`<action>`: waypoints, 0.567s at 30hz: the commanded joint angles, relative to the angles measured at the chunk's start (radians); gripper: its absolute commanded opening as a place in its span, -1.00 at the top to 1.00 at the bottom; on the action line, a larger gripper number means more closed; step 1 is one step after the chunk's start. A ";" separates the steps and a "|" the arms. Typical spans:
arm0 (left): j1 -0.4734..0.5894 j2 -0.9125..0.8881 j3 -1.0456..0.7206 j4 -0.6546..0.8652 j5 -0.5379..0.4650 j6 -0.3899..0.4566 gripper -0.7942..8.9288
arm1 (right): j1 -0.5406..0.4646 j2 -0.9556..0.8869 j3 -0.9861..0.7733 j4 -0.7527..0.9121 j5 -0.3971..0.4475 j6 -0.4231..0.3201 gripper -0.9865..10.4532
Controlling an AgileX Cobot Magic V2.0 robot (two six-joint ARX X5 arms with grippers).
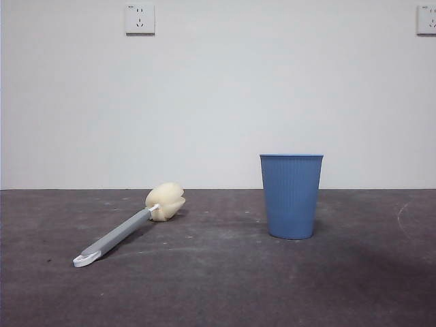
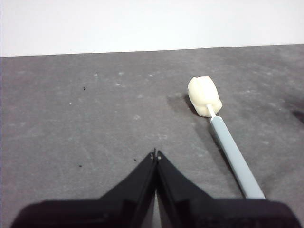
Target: Pick up the cup brush,pick up the cup,insert the brush into the cup,clean the cup,put the cup brush back,put the cup back to the fixed position on the table
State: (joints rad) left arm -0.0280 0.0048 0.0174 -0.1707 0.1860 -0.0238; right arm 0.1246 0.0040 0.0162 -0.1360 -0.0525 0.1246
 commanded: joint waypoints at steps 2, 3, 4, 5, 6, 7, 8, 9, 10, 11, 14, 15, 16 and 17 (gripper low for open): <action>0.003 -0.002 -0.001 0.011 0.001 -0.122 0.85 | 0.000 -0.002 -0.009 0.025 -0.002 0.106 0.83; 0.003 -0.002 0.010 0.006 0.005 -0.151 0.85 | 0.000 -0.002 -0.007 0.035 -0.002 0.139 0.83; 0.002 -0.002 0.024 -0.001 0.008 -0.185 0.85 | 0.000 -0.002 -0.003 0.046 -0.004 0.170 0.83; 0.001 -0.002 0.040 -0.006 0.013 -0.216 0.85 | 0.000 -0.002 0.006 0.049 -0.016 0.185 0.83; 0.001 -0.002 0.054 -0.010 0.023 -0.233 0.85 | 0.000 -0.001 0.016 0.050 -0.032 0.190 0.84; 0.001 -0.002 0.071 -0.013 0.031 -0.245 0.85 | 0.001 0.005 0.029 0.050 -0.048 0.196 0.85; 0.001 -0.002 0.089 -0.019 0.031 -0.247 0.85 | 0.001 0.013 0.044 0.050 -0.057 0.199 0.85; 0.001 -0.002 0.106 -0.028 0.031 -0.248 0.85 | 0.001 0.021 0.059 0.048 -0.064 0.201 0.85; 0.001 -0.002 0.133 -0.046 0.031 -0.260 0.85 | 0.001 0.037 0.081 0.046 -0.082 0.201 0.85; 0.001 0.000 0.152 -0.060 0.030 -0.269 0.85 | 0.001 0.051 0.100 0.044 -0.096 0.201 0.85; 0.001 0.011 0.222 -0.116 0.031 -0.270 0.85 | 0.002 0.112 0.170 0.035 -0.138 0.200 0.85; 0.001 0.016 0.244 -0.134 0.031 -0.270 0.85 | 0.002 0.135 0.195 0.028 -0.156 0.200 0.85; 0.001 0.024 0.271 -0.159 0.032 -0.270 0.85 | 0.002 0.164 0.224 0.018 -0.180 0.198 0.85; 0.001 0.033 0.300 -0.189 0.032 -0.270 0.85 | 0.002 0.195 0.256 -0.002 -0.200 0.196 0.85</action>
State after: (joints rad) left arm -0.0280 0.0330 0.2951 -0.3462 0.2157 -0.2829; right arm 0.1249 0.1791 0.2504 -0.1337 -0.2379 0.3149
